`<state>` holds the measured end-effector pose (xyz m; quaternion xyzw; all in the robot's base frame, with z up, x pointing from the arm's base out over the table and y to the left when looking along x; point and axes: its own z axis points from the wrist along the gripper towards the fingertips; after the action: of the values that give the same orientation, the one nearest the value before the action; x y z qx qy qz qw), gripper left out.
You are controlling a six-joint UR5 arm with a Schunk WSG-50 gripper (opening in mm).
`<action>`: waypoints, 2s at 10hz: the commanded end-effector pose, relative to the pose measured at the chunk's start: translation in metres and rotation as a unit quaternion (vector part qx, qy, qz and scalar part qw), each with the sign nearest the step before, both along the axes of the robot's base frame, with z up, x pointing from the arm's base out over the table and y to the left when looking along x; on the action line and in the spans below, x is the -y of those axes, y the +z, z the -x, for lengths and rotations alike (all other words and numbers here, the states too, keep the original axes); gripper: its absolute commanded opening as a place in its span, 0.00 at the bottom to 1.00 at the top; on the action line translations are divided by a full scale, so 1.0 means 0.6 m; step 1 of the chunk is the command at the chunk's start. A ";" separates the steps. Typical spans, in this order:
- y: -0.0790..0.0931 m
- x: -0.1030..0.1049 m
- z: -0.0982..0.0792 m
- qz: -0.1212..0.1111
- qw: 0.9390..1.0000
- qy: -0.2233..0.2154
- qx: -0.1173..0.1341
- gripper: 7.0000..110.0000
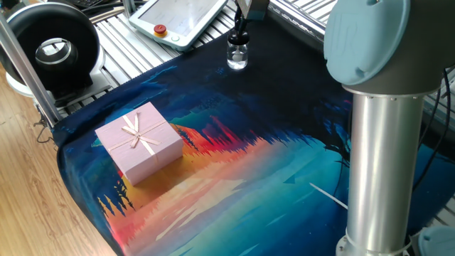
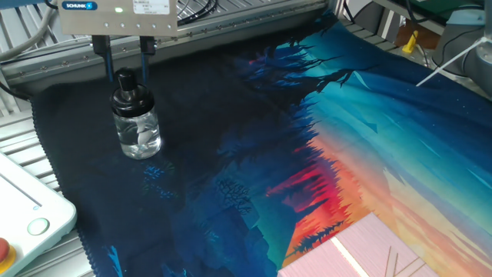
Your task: Screw the lid onto the jar
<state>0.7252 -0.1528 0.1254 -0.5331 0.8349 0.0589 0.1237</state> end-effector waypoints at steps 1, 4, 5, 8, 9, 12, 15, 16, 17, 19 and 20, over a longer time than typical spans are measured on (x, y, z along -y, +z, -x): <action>0.000 -0.005 -0.002 -0.050 0.998 0.010 0.022 0.36; -0.007 0.010 0.013 -0.061 0.998 0.012 0.019 0.15; -0.004 0.010 0.016 -0.063 0.998 0.005 0.018 0.15; 0.003 0.006 0.017 -0.088 0.996 -0.003 0.023 0.15; 0.000 0.008 0.017 -0.086 0.996 -0.002 0.023 0.15; -0.007 0.016 0.013 -0.081 0.996 -0.019 0.019 0.15; -0.012 0.004 0.003 -0.089 0.995 -0.046 0.006 0.15; -0.005 0.003 0.003 -0.088 0.995 -0.050 -0.001 0.15; 0.003 0.004 0.002 -0.087 0.995 -0.049 -0.006 0.15; 0.007 -0.001 -0.001 -0.096 0.993 -0.066 -0.013 0.15; 0.001 -0.004 -0.007 -0.094 0.993 -0.072 -0.015 0.15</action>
<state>0.7235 -0.1549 0.1233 -0.4744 0.8551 0.1288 0.1649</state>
